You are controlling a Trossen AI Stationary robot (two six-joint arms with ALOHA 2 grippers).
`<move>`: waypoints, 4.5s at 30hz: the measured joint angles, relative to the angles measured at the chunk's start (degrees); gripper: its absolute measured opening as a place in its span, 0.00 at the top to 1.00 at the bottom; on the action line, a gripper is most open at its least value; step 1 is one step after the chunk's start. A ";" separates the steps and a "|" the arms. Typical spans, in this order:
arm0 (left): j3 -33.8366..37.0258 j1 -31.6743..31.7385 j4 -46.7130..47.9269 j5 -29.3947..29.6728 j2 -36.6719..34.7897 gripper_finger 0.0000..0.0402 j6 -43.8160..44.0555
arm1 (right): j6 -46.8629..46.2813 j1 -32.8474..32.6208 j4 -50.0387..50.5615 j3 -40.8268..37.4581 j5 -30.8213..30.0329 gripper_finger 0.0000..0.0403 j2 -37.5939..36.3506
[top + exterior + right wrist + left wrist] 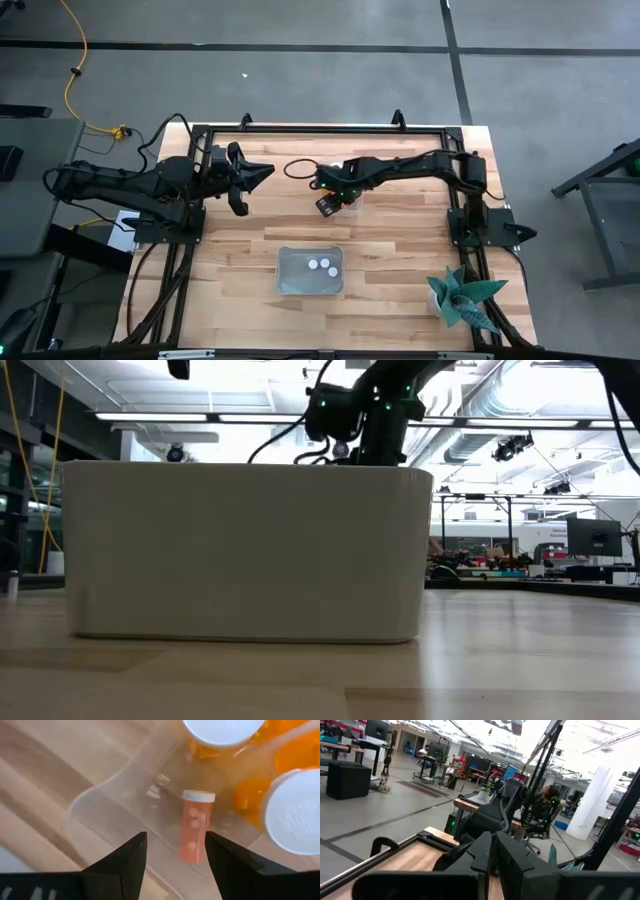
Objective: Pick and place medicine bottles into bin by pill shape (circle, oval)
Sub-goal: Put the pink pill bottle into the white bin
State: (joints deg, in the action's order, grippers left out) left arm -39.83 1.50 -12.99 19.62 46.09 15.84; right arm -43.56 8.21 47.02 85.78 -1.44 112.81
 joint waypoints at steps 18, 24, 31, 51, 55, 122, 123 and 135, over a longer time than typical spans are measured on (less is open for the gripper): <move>0.00 0.00 -0.06 0.11 0.02 0.98 0.00 | -2.97 0.15 0.20 0.22 -0.53 0.52 6.15; 0.00 0.00 -0.09 0.26 0.02 0.98 0.00 | -2.91 0.15 -0.12 0.28 -0.69 0.52 6.47; 0.00 0.00 -0.11 0.26 0.02 0.98 0.00 | -2.63 0.09 -0.30 0.06 -3.27 0.60 6.75; 0.00 0.00 -0.84 0.50 0.02 0.98 0.00 | -2.48 0.02 0.14 -0.13 -4.42 0.79 6.97; 0.00 0.00 -0.83 0.50 0.02 0.98 0.00 | -2.48 -0.12 0.15 -0.13 -4.31 0.79 6.90; -15.02 0.00 19.93 -8.17 26.05 0.40 -9.01 | 38.67 -12.20 -17.74 -0.02 -5.84 0.79 -17.44; -15.02 0.00 19.74 -8.17 26.05 0.40 -9.01 | 38.67 -12.20 -17.78 -0.02 -5.82 0.79 -17.44; -15.02 0.37 18.99 -8.67 26.53 0.51 -10.54 | 39.99 -12.20 -18.41 -0.02 -5.45 0.79 -17.44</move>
State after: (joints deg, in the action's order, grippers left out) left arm -54.85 1.87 6.00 10.95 72.62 5.30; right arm -3.57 -3.99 28.60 85.76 -6.90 95.37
